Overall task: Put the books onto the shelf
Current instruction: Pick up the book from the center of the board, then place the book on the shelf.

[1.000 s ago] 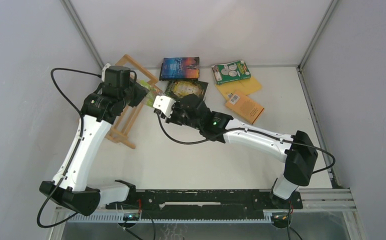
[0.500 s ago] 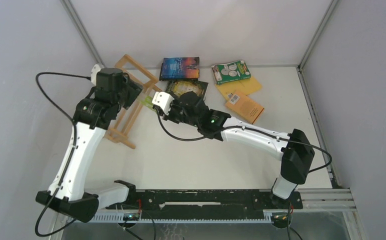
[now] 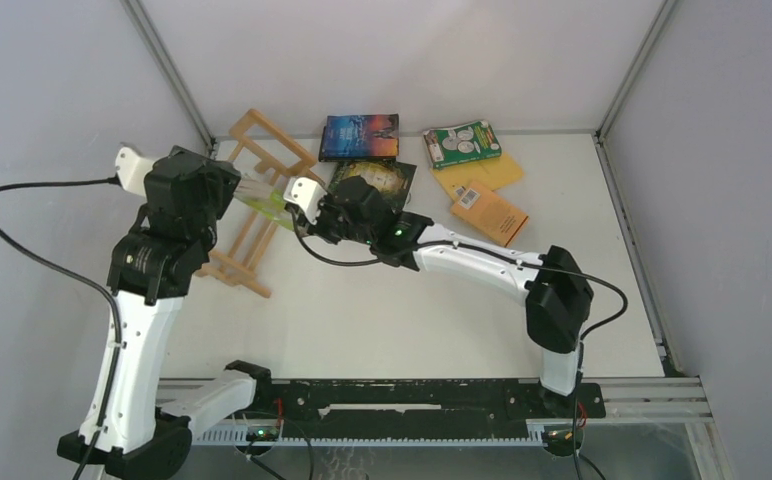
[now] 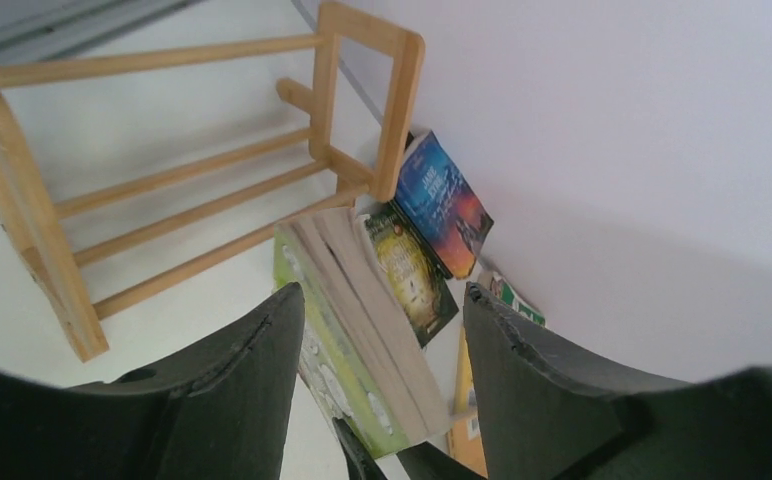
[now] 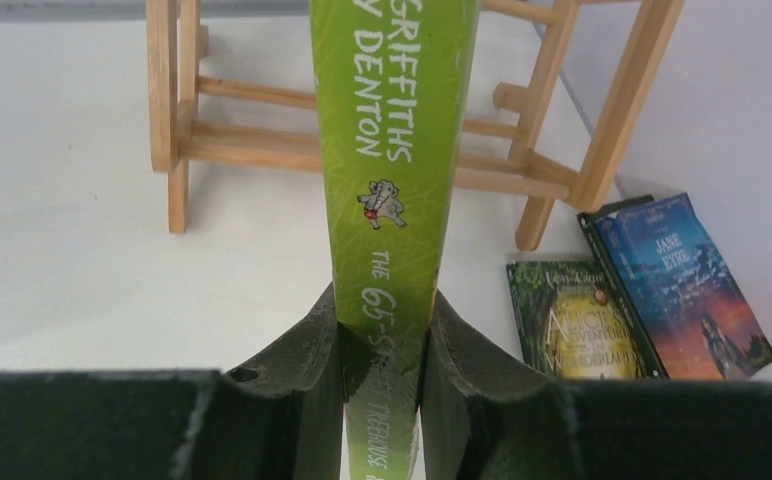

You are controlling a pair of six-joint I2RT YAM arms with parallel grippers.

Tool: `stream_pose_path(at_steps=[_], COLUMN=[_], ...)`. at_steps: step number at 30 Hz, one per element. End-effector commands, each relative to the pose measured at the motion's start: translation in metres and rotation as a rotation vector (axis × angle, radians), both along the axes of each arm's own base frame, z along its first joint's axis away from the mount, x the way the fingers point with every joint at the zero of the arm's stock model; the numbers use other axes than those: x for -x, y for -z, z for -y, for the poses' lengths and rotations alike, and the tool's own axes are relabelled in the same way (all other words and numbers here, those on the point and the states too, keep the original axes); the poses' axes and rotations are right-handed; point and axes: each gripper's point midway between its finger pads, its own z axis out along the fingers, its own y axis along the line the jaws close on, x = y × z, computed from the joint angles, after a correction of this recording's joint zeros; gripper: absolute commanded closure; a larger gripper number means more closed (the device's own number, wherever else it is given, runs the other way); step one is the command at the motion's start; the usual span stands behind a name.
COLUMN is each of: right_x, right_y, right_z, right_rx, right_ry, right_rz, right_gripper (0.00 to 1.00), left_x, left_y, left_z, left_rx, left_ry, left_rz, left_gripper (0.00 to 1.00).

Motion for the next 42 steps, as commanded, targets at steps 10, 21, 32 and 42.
stream_pose_path(at_steps=[10,21,32,42], right_x=[-0.015,-0.023,-0.024,-0.005], right_y=[-0.096,-0.087,-0.068,-0.047], right_z=[-0.070,-0.113,-0.146,-0.175], right_rx=[-0.241,-0.258,-0.298,-0.330], right_ry=[-0.051,-0.049,-0.065,-0.139], right_rz=[0.058,0.021,-0.006,-0.029], right_gripper=[1.00,1.00,1.00,1.00], left_x=[0.043,0.060,0.064,0.067], left_y=[-0.035,-0.044,-0.054,-0.051], left_z=[-0.063,-0.077,-0.070,-0.071], left_rx=[-0.109,-0.204,-0.284,-0.324], left_ry=[-0.279,-0.300,-0.211,-0.199], left_rz=[0.177,0.234,0.225,0.236], left_gripper=[0.36,0.37,0.37,0.36])
